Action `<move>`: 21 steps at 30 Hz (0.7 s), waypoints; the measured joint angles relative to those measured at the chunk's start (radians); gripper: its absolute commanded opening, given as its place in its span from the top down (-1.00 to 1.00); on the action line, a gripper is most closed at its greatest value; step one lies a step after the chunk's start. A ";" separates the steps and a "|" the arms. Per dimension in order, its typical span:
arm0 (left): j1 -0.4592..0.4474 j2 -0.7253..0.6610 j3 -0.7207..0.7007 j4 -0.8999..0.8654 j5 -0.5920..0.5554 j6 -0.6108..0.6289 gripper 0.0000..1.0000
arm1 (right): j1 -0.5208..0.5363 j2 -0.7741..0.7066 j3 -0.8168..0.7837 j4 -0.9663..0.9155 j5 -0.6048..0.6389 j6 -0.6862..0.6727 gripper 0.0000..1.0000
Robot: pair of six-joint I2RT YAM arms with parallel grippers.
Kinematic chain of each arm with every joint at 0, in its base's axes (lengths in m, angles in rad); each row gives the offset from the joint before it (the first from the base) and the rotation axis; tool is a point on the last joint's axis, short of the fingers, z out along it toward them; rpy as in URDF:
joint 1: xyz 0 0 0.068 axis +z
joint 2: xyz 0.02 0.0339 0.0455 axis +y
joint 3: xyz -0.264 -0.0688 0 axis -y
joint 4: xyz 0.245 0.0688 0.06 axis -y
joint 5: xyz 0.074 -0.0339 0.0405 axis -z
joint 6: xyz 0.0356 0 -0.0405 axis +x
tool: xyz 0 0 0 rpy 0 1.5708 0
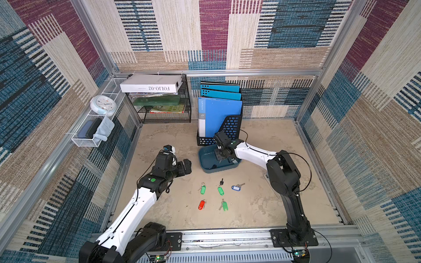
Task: Take the keys out of the storage box
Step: Pick up the key from the storage box.
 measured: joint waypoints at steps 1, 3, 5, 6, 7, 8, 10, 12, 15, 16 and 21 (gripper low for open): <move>0.000 0.000 0.000 0.000 0.000 0.000 -0.99 | -0.002 0.006 0.005 -0.004 0.006 0.000 0.97; 0.000 -0.001 0.000 0.000 0.000 0.000 -0.99 | -0.004 0.014 0.013 -0.006 0.012 0.000 1.00; 0.000 -0.002 -0.001 0.000 0.000 0.000 -0.99 | -0.005 0.012 0.011 -0.007 0.014 0.000 1.00; 0.000 -0.002 -0.002 0.000 0.000 0.000 -0.99 | -0.006 0.005 0.005 -0.003 0.013 0.000 1.00; 0.000 -0.002 -0.003 0.000 0.000 0.000 -0.99 | -0.006 -0.006 -0.006 -0.002 0.011 0.001 1.00; 0.000 -0.002 -0.004 0.000 0.000 0.000 -0.99 | -0.006 -0.023 -0.019 -0.003 0.010 0.002 1.00; 0.000 -0.002 -0.004 0.000 0.000 0.000 -0.99 | -0.005 -0.077 -0.052 0.004 0.001 0.003 1.00; 0.000 -0.002 -0.004 0.000 0.000 0.000 -0.99 | -0.005 -0.153 -0.103 0.030 -0.016 0.003 1.00; 0.000 -0.004 -0.004 0.000 0.000 0.000 -0.99 | -0.005 -0.259 -0.183 0.069 -0.060 -0.003 1.00; 0.000 -0.006 -0.004 0.000 0.000 0.000 -0.98 | -0.005 -0.299 -0.213 0.079 -0.079 -0.006 1.00; 0.000 -0.011 -0.005 0.000 0.000 0.000 -0.99 | -0.005 -0.494 -0.362 0.122 -0.211 -0.021 1.00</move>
